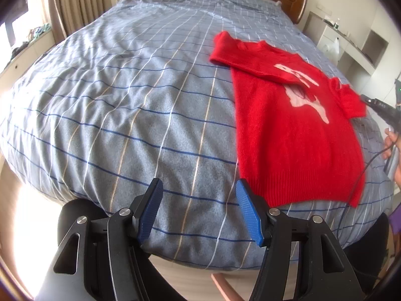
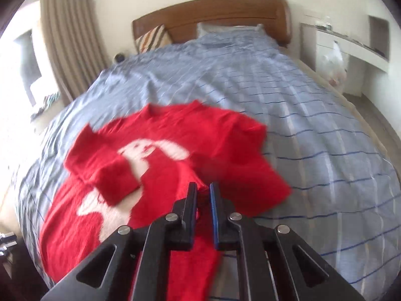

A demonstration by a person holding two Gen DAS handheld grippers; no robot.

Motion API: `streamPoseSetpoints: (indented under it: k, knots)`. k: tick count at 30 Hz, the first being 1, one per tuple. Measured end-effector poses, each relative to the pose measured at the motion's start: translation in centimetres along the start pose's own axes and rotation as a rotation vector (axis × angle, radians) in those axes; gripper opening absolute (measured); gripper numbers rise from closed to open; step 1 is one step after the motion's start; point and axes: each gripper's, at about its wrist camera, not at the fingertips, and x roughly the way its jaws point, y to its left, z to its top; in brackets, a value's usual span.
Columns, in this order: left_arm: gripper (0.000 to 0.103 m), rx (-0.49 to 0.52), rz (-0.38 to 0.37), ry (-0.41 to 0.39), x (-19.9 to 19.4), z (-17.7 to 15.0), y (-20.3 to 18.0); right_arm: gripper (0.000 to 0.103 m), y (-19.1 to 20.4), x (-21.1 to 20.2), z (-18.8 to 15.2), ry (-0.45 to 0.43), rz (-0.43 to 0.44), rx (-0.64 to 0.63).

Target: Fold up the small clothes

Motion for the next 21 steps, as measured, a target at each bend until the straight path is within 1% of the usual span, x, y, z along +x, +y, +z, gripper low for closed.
streamPoseSetpoints:
  k: [2,4,6,8,11,15,18,19,20,21]
  knots:
    - [0.063,0.003,-0.003,-0.006,-0.1,0.1,-0.3,0.010,-5.2,-3.1,0.9,-0.037,-0.038,0.111]
    - [0.063,0.004,-0.015,-0.011,-0.2,0.3,-0.7,0.010,-10.6,-5.5,0.7,-0.052,-0.084,0.206]
    - [0.063,0.013,-0.028,-0.012,-0.2,0.3,-1.4,0.010,-15.0,-6.9,0.1,-0.043,-0.130,0.278]
    - [0.063,0.029,-0.032,-0.007,-0.1,0.3,-2.1,0.010,-18.6,-7.4,-1.3,-0.025,-0.152,0.355]
    - [0.063,0.050,-0.034,0.002,-0.1,0.2,-2.9,0.010,-22.5,-7.1,-3.8,0.005,-0.146,0.476]
    - [0.063,0.059,-0.026,0.000,-0.4,0.3,-3.1,0.010,-25.4,-6.5,-6.2,0.011,-0.114,0.593]
    - [0.063,0.050,-0.021,0.003,-0.5,0.2,-2.7,0.016,-26.5,-6.5,-7.4,-0.005,-0.049,0.689]
    - [0.063,0.045,-0.020,0.006,-0.4,0.2,-2.6,0.024,-26.7,-6.4,-7.7,-0.010,-0.024,0.709]
    - [0.063,0.039,-0.021,0.010,-0.3,0.2,-2.5,0.037,-26.7,-6.2,-7.8,-0.013,0.000,0.722]
    - [0.063,0.035,-0.023,0.015,-0.2,0.1,-2.4,0.042,-26.5,-6.1,-7.9,-0.015,0.018,0.731]
